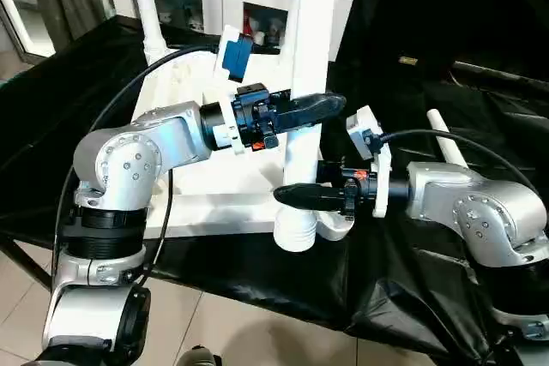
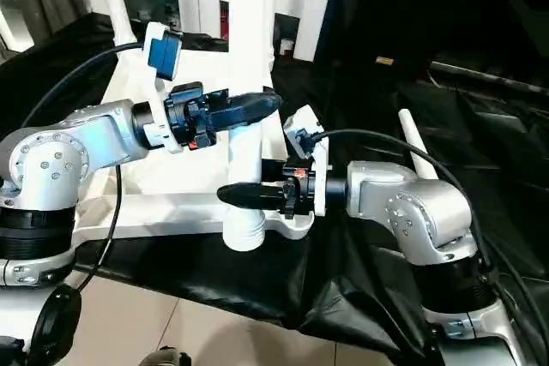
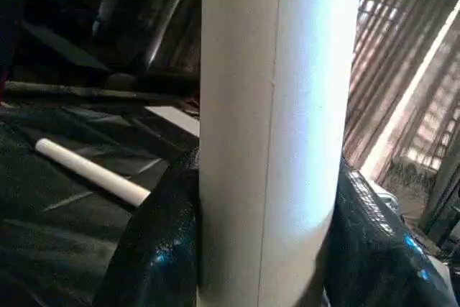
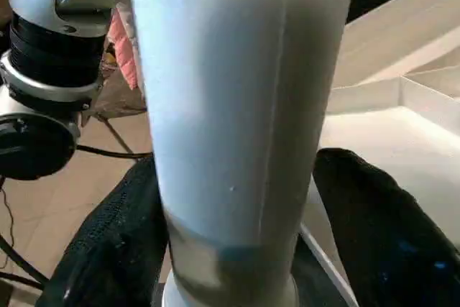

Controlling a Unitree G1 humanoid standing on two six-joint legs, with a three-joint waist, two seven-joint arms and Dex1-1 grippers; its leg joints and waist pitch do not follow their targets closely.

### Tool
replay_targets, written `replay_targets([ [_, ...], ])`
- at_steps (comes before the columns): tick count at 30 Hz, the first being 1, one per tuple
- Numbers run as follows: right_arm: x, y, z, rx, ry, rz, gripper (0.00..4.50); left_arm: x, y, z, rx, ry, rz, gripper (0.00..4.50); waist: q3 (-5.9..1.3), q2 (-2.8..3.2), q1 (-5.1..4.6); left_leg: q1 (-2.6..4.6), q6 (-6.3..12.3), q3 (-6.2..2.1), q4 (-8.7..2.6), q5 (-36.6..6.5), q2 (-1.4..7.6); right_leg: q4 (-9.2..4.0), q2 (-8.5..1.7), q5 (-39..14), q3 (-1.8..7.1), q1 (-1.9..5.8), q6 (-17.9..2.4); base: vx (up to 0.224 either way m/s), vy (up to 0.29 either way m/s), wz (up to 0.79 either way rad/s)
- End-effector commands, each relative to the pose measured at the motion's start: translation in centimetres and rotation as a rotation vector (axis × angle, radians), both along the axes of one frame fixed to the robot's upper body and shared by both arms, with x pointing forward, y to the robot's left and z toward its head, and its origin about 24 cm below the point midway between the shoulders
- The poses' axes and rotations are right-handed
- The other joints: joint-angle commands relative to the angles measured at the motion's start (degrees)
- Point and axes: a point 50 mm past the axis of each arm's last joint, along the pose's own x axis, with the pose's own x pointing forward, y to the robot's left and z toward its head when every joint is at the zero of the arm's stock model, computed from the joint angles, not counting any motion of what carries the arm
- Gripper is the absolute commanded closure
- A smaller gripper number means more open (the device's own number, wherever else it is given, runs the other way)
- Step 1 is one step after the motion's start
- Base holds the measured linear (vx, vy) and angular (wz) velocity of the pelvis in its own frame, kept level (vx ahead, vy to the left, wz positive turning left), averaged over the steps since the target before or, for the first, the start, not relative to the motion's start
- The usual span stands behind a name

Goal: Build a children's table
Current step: Pick table leg

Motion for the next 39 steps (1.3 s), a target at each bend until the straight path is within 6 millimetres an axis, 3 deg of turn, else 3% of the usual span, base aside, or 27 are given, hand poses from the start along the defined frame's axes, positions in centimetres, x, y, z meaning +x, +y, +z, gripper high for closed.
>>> replay_targets([
  [1,0.1,-0.2,0.0,0.003,0.010,-0.014,1.29,-0.5,-0.6,0.4,-0.017,-0.023,-0.047,2.68,-4.27,0.18,0.14,2.10,-4.86,-0.95,-3.90,-13.61,1.74,-4.15,-2.49,-10.33,1.64,2.02,-8.91,0.000,0.000,0.00],
  [9,0.1,0.1,-0.3,0.016,0.033,0.000,1.29,-0.5,-0.5,0.4,-0.009,-0.027,-0.044,2.68,-4.29,0.39,0.49,2.17,-5.16,-0.99,-3.92,-13.61,1.75,-4.14,-2.53,-10.49,1.66,1.95,-8.42,0.000,0.000,0.00],
  [10,0.1,0.2,-0.3,0.017,0.035,0.001,1.60,-0.5,-0.4,0.4,-0.008,-0.027,-0.045,2.68,-4.31,0.37,0.53,2.20,-5.14,-0.97,-3.90,-13.59,1.76,-4.15,-2.52,-10.39,1.67,1.93,-8.40,0.000,0.000,0.00],
  [19,0.0,0.2,-0.5,0.021,0.044,0.002,2.11,-0.6,-0.4,0.5,-0.008,-0.029,-0.054,2.68,-4.37,0.63,0.74,2.19,-5.53,-1.02,-3.96,-13.88,1.69,-4.03,-2.44,-9.12,1.63,2.03,-8.53,0.000,0.000,0.00],
  [20,0.1,0.1,-0.5,0.019,0.045,-0.001,2.41,-0.5,-0.4,0.5,-0.002,-0.030,-0.056,2.68,-4.37,0.60,0.81,2.23,-5.58,-1.03,-3.96,-13.97,1.72,-4.02,-2.45,-9.27,1.62,2.00,-8.51,0.000,0.000,0.00],
  [21,0.1,0.1,-0.6,0.018,0.045,-0.004,2.41,-0.5,-0.4,0.4,0.005,-0.031,-0.058,2.68,-4.37,0.93,0.84,2.25,-5.73,-1.08,-3.99,-14.13,1.71,-3.98,-2.46,-9.29,1.61,1.97,-8.54,0.000,0.000,0.00],
  [24,0.1,0.1,-0.6,0.016,0.040,-0.015,2.55,-0.6,-0.5,0.2,0.032,-0.043,-0.049,2.68,-4.43,0.94,0.82,2.24,-5.89,-1.10,-4.00,-14.16,1.71,-3.95,-2.42,-8.59,1.59,2.02,-8.51,0.000,0.000,0.00],
  [25,0.1,0.1,-0.6,0.016,0.038,-0.019,2.58,-0.6,-0.5,0.1,0.036,-0.034,-0.053,2.12,-4.44,0.87,0.81,2.24,-5.91,-1.10,-4.00,-14.12,1.70,-3.93,-2.39,-8.37,1.57,2.03,-8.57,0.000,0.000,0.00],
  [28,0.2,0.2,-0.7,0.021,0.035,-0.032,2.58,0.1,-0.4,-0.2,0.055,-0.023,0.023,1.98,-4.43,1.00,0.78,2.26,-6.18,-1.15,-4.04,-14.67,1.74,-3.93,-2.44,-8.62,1.57,2.00,-8.63,0.000,0.000,0.00],
  [32,0.8,-0.1,-0.7,0.067,0.024,-0.142,2.59,0.8,0.1,0.9,-0.189,-0.040,0.134,1.55,-4.46,0.80,0.81,2.09,-6.09,-1.11,-3.95,-14.42,1.81,-4.08,-2.66,-7.14,1.64,2.19,-9.82,0.000,0.000,0.00],
  [39,1.8,-1.0,-0.4,0.143,0.014,-0.305,2.59,2.5,2.1,2.2,-0.640,0.060,0.305,1.49,-4.57,0.61,0.95,1.95,-5.33,-1.10,-3.69,-14.46,1.51,-4.19,-2.57,-7.20,1.54,2.43,-9.50,0.000,0.000,0.00],
])
